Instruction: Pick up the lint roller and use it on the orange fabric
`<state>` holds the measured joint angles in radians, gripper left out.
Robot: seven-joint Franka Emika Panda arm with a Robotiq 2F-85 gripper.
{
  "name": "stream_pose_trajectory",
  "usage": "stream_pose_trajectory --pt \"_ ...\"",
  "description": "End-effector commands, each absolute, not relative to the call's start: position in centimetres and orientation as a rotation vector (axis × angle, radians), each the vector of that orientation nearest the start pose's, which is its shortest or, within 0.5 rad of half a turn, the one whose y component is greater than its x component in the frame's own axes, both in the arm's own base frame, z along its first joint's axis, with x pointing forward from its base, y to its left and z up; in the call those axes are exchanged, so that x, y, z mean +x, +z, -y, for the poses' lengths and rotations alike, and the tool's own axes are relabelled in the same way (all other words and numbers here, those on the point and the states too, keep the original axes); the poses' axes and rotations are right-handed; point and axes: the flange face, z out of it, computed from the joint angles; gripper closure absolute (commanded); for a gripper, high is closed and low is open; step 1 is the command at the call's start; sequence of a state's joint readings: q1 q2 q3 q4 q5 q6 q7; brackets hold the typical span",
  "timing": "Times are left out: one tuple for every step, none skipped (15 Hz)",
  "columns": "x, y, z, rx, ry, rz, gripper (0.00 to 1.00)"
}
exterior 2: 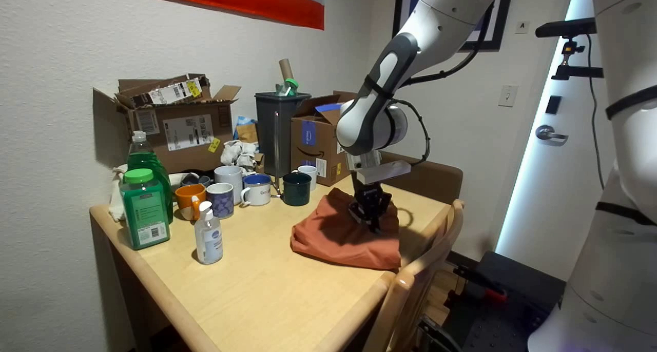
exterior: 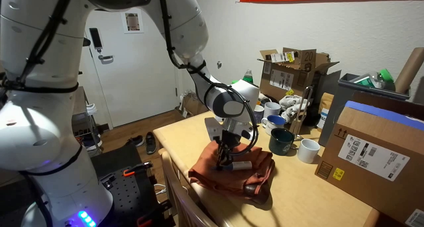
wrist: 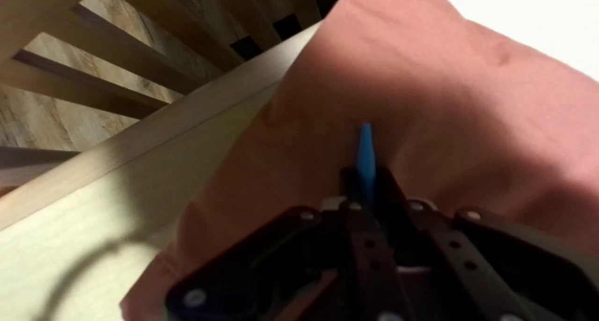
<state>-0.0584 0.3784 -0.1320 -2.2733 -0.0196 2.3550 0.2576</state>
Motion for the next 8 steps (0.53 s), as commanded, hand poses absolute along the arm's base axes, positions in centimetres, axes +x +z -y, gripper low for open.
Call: stream_pose_trajectory --pt "49.3 17.3 8.0 -3.120 0.507 -0.594 0.97" --pt "49.3 17.3 7.6 -3.125 0.513 -0.578 0.97" --pt "49.2 17.3 7.0 -3.131 0.516 -0.559 0.97" --pt "49.2 17.3 6.4 -3.138 0.518 -0.538 0.97" --pt "49.2 17.3 5.9 -3.145 0.519 -0.517 0.97" --pt "49.2 17.4 5.5 -3.152 0.518 -0.498 0.97" --pt "49.3 17.4 5.0 -3.157 0.519 -0.481 0.97" --pt "49.3 17.5 4.6 -3.162 0.518 -0.465 0.97"
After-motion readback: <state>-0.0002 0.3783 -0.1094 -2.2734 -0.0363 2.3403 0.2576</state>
